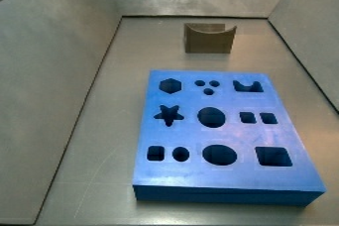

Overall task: Pick up the square-circle object. Move up. Rotate the square-circle object. Place the square-circle object on the fixture. Regrasp the square-circle object. Move to above the board. Insert the square-circle object.
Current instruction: Rotate the square-circle object.

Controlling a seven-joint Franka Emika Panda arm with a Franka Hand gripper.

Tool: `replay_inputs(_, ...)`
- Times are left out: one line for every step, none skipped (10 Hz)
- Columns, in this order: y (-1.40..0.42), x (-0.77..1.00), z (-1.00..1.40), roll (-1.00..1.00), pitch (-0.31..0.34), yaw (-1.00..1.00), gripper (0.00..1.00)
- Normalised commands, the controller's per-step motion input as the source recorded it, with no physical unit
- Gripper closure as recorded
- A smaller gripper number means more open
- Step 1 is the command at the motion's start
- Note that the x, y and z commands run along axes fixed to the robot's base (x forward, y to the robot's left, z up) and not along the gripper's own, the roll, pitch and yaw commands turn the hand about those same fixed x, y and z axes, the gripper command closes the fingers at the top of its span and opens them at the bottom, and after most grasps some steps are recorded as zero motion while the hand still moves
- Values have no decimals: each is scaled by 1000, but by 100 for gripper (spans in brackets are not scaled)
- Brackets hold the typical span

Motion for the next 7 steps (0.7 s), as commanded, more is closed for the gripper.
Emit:
replay_inputs(17, -4, 9, -82, 49, -1000, 100)
replay_inputs(18, -4, 9, -97, 58, -1000, 100)
replay_inputs(18, -2, 11, -127, 75, -975, 100)
replay_inputs(0, 0, 0, -37, 22, -1000, 100)
replay_inputs(0, 2, 2, -41, 24, -1000, 100)
replay_inputs(3, 2, 2, -45, 26, -1000, 100)
replay_inputs(5, 2, 2, -49, 28, -1000, 100)
